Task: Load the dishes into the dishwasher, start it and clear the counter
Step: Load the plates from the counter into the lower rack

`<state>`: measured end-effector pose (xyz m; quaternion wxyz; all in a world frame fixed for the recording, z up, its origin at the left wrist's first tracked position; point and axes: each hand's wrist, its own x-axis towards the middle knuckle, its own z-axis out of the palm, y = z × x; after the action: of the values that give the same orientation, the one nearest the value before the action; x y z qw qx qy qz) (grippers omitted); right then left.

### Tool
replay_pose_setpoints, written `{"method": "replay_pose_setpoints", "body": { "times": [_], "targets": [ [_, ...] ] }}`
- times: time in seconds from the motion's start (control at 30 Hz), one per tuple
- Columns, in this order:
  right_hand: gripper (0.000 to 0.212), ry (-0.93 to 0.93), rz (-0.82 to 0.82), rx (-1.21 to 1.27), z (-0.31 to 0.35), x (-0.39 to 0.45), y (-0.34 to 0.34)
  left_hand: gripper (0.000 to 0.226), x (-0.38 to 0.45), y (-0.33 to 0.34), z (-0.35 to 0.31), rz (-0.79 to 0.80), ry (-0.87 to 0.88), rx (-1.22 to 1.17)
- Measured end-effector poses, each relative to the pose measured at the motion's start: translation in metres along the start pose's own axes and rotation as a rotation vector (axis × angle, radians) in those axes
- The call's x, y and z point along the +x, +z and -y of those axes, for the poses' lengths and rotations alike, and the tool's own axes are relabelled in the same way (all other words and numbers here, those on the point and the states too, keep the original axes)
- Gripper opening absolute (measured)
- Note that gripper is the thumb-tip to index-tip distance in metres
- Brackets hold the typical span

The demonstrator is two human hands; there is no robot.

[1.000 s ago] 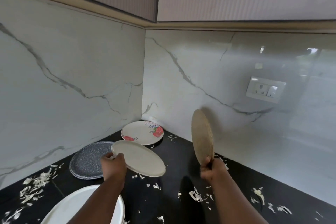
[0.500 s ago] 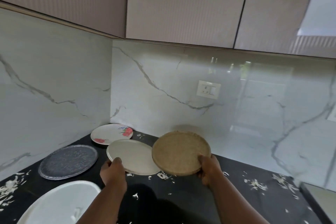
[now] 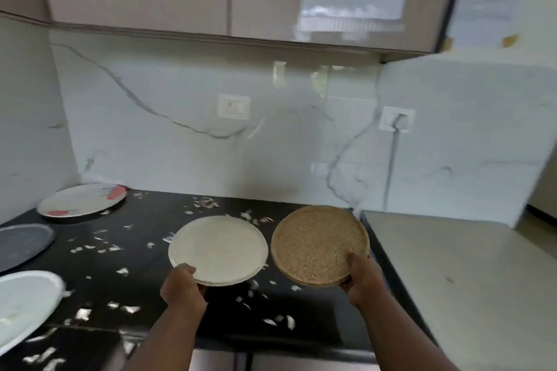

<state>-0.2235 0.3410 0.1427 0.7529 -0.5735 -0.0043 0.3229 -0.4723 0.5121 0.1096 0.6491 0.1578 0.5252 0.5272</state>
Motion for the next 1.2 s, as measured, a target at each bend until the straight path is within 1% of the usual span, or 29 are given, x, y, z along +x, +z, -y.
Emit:
{"method": "replay_pose_setpoints", "body": {
  "times": [0.07, 0.13, 0.23, 0.3, 0.4, 0.57, 0.63, 0.7, 0.73, 0.8, 0.87, 0.9, 0.97, 1.03, 1.1, 1.17, 1.2],
  "targets": [
    [0.041, 0.008, -0.033, 0.072, 0.016, -0.004, -0.068, 0.031, -0.046, 0.015, 0.054, 0.045, -0.061, -0.016],
    [0.04, -0.005, -0.067, 0.129, 0.037, -0.008, -0.141, 0.031, -0.095, 0.029, 0.108, 0.123, -0.137, 0.007],
    [0.038, -0.06, -0.158, 0.172, 0.069, -0.023, -0.249, 0.037, -0.163, 0.05, 0.174, 0.204, -0.19, 0.143],
    [0.036, -0.084, -0.258, 0.195, 0.086, -0.037, -0.318, 0.041, -0.204, 0.063, 0.207, 0.268, -0.196, 0.249],
    [0.039, -0.103, -0.4, 0.237, 0.106, -0.056, -0.408, 0.039, -0.257, 0.08, 0.247, 0.361, -0.189, 0.406],
    [0.04, -0.135, -0.614, 0.354, 0.105, -0.088, -0.526, 0.035, -0.329, 0.105, 0.319, 0.554, -0.206, 0.529],
    [0.04, -0.132, -0.7, 0.397, 0.094, -0.098, -0.56, 0.027, -0.353, 0.116, 0.347, 0.648, -0.202, 0.589],
    [0.041, -0.114, -0.782, 0.43, 0.08, -0.103, -0.59, 0.012, -0.372, 0.125, 0.375, 0.722, -0.186, 0.672],
    [0.043, -0.105, -0.827, 0.442, 0.073, -0.104, -0.604, 0.008, -0.38, 0.129, 0.391, 0.763, -0.17, 0.712],
    [0.046, -0.079, -0.912, 0.446, 0.06, -0.102, -0.626, 0.013, -0.393, 0.133, 0.425, 0.868, -0.106, 0.795],
    [0.046, -0.048, -0.991, 0.428, 0.048, -0.096, -0.643, 0.024, -0.403, 0.136, 0.461, 0.983, 0.025, 0.915],
    [0.046, -0.033, -1.028, 0.411, 0.042, -0.093, -0.649, 0.025, -0.408, 0.138, 0.478, 1.033, 0.087, 0.981],
    [0.046, -0.001, -1.091, 0.352, 0.034, -0.085, -0.659, 0.022, -0.414, 0.141, 0.508, 1.116, 0.122, 1.102],
    [0.043, 0.037, -1.149, 0.271, 0.026, -0.075, -0.666, 0.019, -0.411, 0.142, 0.53, 1.162, 0.13, 1.198],
    [0.04, 0.068, -1.23, 0.151, 0.016, -0.067, -0.667, 0.019, -0.4, 0.14, 0.548, 1.172, 0.109, 1.264],
    [0.036, 0.116, -1.319, -0.034, 0.005, -0.057, -0.663, 0.018, -0.384, 0.138, 0.56, 1.132, 0.081, 1.311],
    [0.035, 0.132, -1.335, -0.108, 0.002, -0.052, -0.662, 0.021, -0.375, 0.137, 0.566, 1.084, 0.076, 1.327]
  ]
}}
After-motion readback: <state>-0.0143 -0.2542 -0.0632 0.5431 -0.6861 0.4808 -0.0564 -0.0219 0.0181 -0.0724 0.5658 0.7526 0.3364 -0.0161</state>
